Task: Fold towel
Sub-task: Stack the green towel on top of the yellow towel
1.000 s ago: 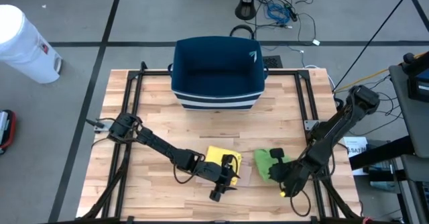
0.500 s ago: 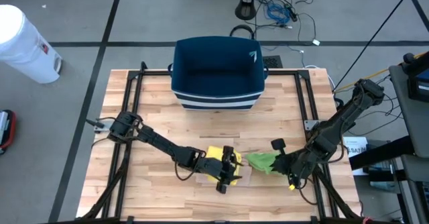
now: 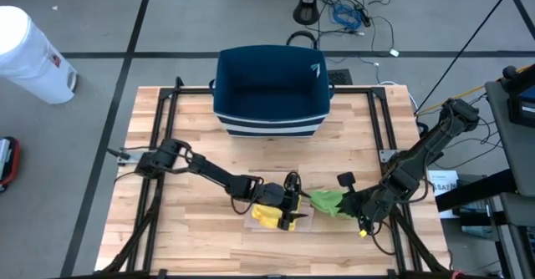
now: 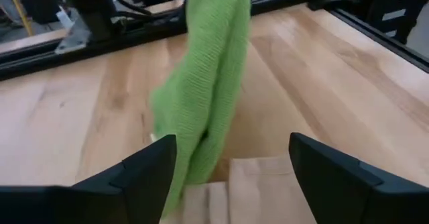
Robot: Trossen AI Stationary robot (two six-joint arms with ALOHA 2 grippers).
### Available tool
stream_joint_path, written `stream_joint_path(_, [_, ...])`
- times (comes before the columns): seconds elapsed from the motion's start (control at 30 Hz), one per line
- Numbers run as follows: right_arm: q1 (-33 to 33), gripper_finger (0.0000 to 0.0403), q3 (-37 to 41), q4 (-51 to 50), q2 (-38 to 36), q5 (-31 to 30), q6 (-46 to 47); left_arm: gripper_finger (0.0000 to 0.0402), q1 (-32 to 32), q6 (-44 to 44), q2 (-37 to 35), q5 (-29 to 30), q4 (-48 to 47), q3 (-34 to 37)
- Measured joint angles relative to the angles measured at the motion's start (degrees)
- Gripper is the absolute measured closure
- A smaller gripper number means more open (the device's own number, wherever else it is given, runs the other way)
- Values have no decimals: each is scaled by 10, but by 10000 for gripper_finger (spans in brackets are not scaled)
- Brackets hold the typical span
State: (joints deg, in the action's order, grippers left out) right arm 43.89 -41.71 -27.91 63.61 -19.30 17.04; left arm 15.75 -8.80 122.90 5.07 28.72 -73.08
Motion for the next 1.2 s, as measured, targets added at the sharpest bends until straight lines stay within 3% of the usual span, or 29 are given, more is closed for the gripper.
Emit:
stream_joint_path(0.37, [-1,398,0,3,0,-2,-3,96,-17,-10,28,56,22,-32])
stream_joint_path(0.57, [-1,398,0,4,0,-3,-3,96,-26,15,28,-49,9,-32])
stream_joint_path(0.97, [-16,398,0,34,0,-19,-42,98,-33,0,37,4,14,-32])
stream_joint_path(1.2, [-16,398,0,34,0,-19,-42,162,-40,-8,47,14,0,-32])
